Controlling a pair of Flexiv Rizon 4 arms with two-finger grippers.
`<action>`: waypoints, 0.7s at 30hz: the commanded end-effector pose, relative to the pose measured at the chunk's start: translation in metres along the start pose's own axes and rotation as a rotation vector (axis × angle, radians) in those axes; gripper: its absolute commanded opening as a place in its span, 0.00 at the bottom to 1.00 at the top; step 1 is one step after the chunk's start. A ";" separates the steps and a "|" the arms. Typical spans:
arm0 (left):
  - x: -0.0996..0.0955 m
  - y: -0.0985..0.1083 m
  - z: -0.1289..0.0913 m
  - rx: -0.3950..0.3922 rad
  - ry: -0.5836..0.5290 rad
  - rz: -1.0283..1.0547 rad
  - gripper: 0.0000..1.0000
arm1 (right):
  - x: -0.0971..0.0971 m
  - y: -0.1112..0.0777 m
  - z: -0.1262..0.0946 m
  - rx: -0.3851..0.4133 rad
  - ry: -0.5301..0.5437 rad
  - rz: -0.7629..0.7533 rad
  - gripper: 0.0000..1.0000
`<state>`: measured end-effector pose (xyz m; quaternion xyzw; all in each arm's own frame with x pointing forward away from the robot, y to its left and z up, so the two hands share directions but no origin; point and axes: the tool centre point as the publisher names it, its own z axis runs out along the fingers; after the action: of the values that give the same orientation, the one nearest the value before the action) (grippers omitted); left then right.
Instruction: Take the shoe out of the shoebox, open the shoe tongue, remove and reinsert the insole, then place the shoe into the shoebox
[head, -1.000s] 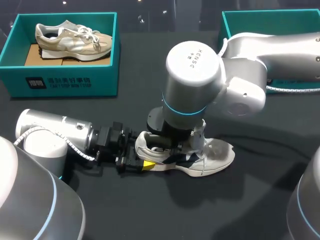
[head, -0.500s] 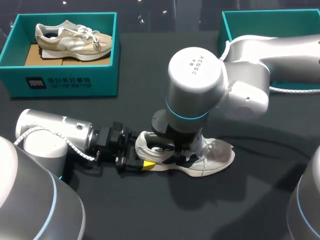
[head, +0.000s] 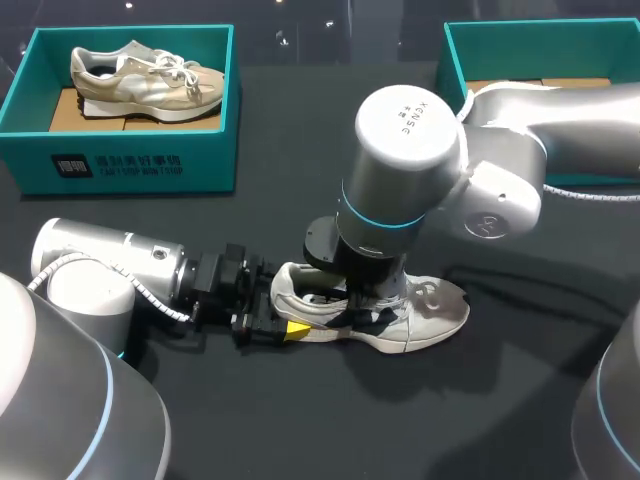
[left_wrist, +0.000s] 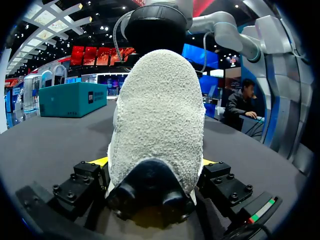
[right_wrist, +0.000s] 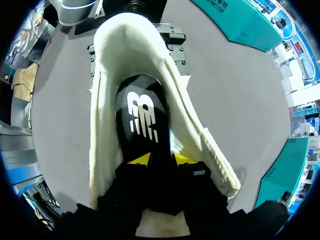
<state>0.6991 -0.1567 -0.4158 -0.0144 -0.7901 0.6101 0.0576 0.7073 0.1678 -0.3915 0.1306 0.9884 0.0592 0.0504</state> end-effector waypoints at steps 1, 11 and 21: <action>-0.003 0.002 0.000 -0.001 0.000 0.000 0.00 | -0.002 -0.004 0.012 -0.013 0.021 0.001 0.30; -0.003 0.002 0.000 -0.001 0.000 0.000 0.00 | -0.008 -0.002 0.021 -0.004 0.048 -0.012 0.37; -0.003 0.002 0.000 -0.001 0.000 0.000 0.00 | 0.004 0.002 0.036 0.010 0.147 0.000 0.36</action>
<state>0.6993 -0.1565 -0.4163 -0.0141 -0.7902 0.6099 0.0578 0.7070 0.1678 -0.4068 0.1265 0.9898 0.0636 -0.0139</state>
